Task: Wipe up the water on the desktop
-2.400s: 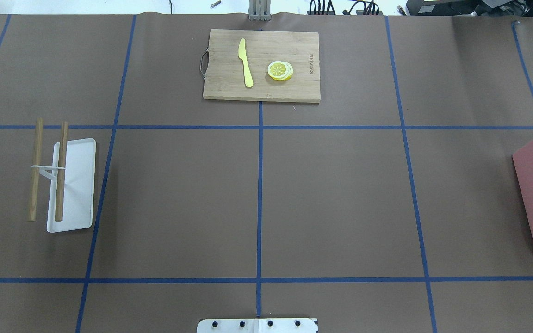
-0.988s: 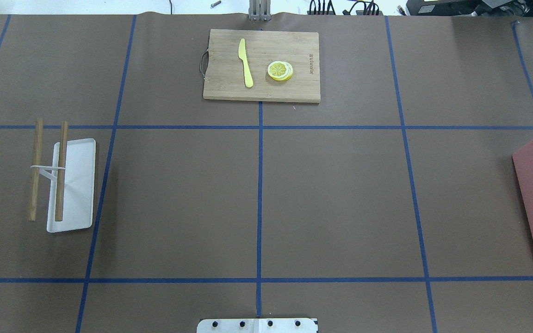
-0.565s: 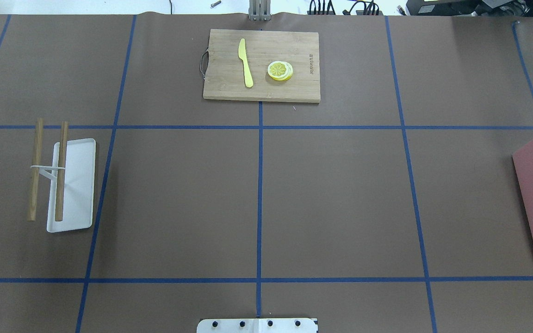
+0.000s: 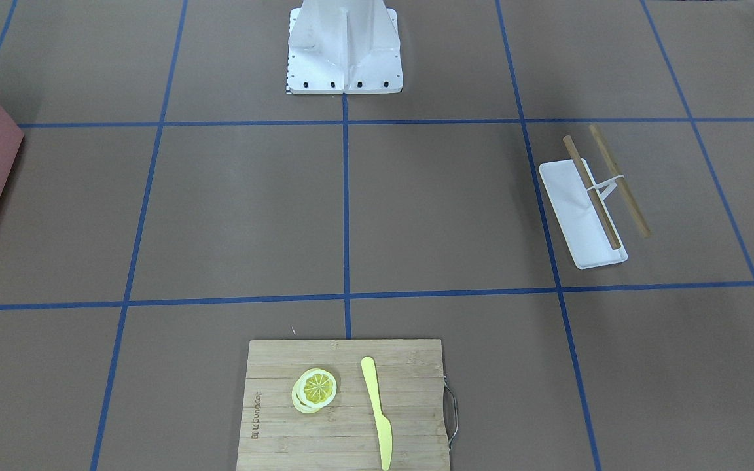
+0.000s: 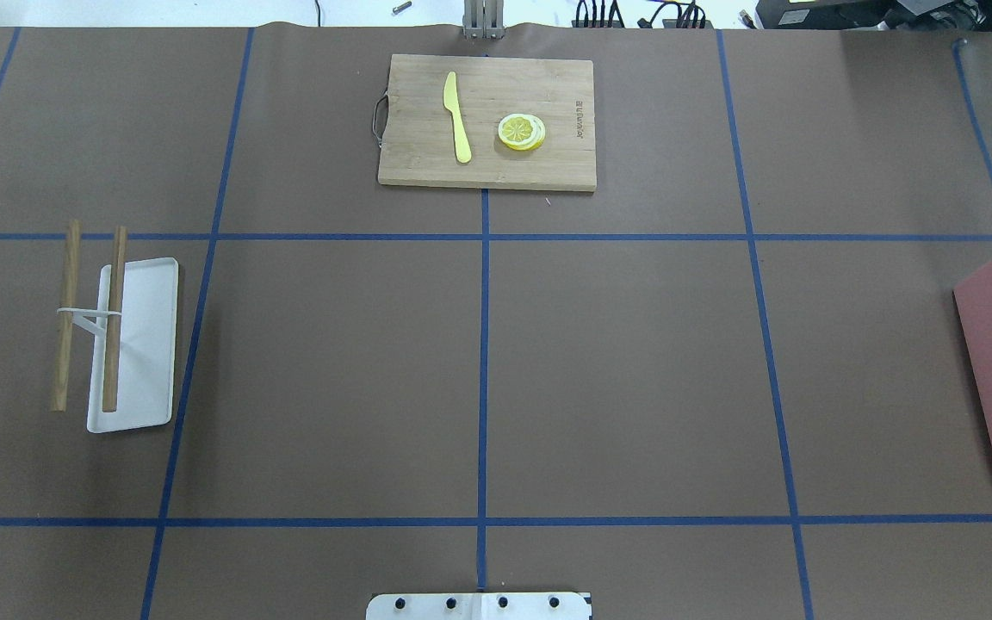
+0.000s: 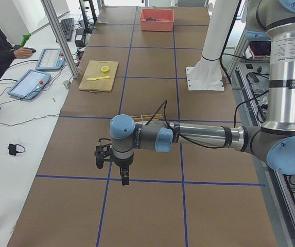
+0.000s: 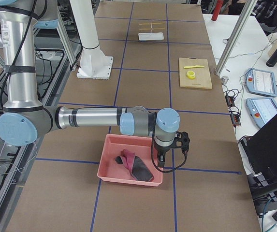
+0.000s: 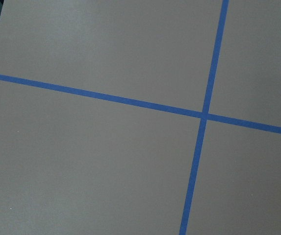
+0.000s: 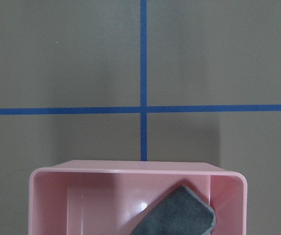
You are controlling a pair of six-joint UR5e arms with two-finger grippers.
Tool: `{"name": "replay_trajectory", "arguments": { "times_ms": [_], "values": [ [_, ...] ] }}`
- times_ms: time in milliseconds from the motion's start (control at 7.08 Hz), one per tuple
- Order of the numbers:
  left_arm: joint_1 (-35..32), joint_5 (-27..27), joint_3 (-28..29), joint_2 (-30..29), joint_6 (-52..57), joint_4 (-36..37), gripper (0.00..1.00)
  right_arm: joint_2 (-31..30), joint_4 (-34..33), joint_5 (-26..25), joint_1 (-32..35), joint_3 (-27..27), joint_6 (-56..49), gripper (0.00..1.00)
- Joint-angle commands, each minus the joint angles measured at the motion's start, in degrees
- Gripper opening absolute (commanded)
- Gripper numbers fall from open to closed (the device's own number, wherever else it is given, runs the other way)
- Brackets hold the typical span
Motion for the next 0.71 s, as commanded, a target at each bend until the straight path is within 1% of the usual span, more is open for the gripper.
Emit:
{"name": "replay_trajectory", "arguments": {
  "times_ms": [0,565],
  "values": [
    [0.01,-0.02,-0.19,0.39,-0.16,-0.06,0.98,-1.42,0.00,0.07,0.04,-1.64,0.91,1.00],
    [0.01,-0.11,-0.46,0.74,-0.16,0.03,0.98,-2.13,0.00,0.24,0.30,-1.29,0.56,1.00]
  ]
}}
